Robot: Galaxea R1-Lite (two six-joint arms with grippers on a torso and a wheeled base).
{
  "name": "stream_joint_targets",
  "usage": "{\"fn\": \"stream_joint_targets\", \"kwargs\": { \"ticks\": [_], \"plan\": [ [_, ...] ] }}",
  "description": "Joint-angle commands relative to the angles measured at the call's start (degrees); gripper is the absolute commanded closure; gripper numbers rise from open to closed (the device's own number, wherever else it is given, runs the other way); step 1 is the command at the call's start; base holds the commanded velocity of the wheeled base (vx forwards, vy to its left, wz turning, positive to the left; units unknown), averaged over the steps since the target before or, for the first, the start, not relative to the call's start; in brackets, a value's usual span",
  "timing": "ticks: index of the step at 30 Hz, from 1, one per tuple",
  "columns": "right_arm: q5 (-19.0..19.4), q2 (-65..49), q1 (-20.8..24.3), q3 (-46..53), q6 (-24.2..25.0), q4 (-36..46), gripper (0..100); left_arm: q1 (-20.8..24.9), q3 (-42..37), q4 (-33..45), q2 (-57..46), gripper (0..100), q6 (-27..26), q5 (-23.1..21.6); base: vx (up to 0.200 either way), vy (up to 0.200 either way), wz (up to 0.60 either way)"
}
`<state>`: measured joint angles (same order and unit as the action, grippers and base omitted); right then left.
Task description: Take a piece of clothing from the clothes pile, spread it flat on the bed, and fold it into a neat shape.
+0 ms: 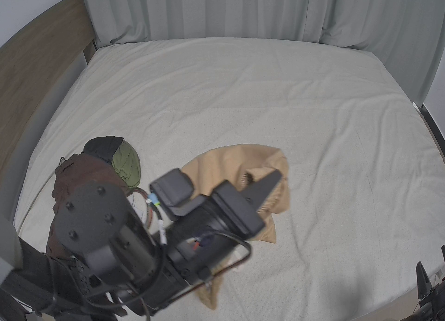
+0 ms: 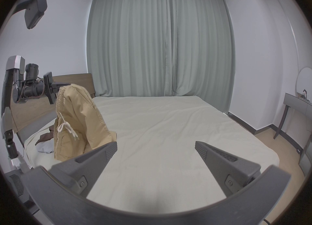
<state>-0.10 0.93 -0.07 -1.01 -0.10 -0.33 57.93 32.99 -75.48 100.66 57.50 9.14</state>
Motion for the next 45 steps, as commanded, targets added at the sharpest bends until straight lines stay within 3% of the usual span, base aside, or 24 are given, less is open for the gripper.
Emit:
{"fn": "stream_joint_targets", "kwargs": {
  "ticks": [1,7,14,22,26,32,45],
  "plan": [
    [0.0,-0.9,0.0,1.0,0.0,0.0,0,7.9,6.4,-2.0,4.6,100,0.3,-4.5,0.000,0.000,0.00],
    [0.0,-0.9,0.0,1.0,0.0,0.0,0,10.8,13.5,-8.2,4.8,100,0.8,-11.3,0.000,0.000,0.00],
    [0.0,-0.9,0.1,1.0,0.1,0.0,0,7.7,18.3,-8.3,4.1,100,3.8,-10.7,0.000,0.000,0.00],
    [0.0,-0.9,0.1,1.0,0.1,0.0,0,-0.6,13.9,-6.7,5.2,100,3.7,-10.6,0.000,0.000,0.00],
    [0.0,-0.9,0.1,1.0,0.1,0.0,0,-5.0,7.2,-7.7,6.8,100,1.0,-10.8,0.000,0.000,0.00],
    [0.0,-0.9,0.1,1.0,0.1,0.0,0,-7.0,0.5,-13.0,7.0,100,-1.6,-10.8,0.000,0.000,0.00],
    [0.0,-0.9,0.0,1.0,0.0,0.0,0,-13.1,-5.7,-13.3,6.0,100,-3.9,-10.9,0.000,0.000,0.00]
  ]
}}
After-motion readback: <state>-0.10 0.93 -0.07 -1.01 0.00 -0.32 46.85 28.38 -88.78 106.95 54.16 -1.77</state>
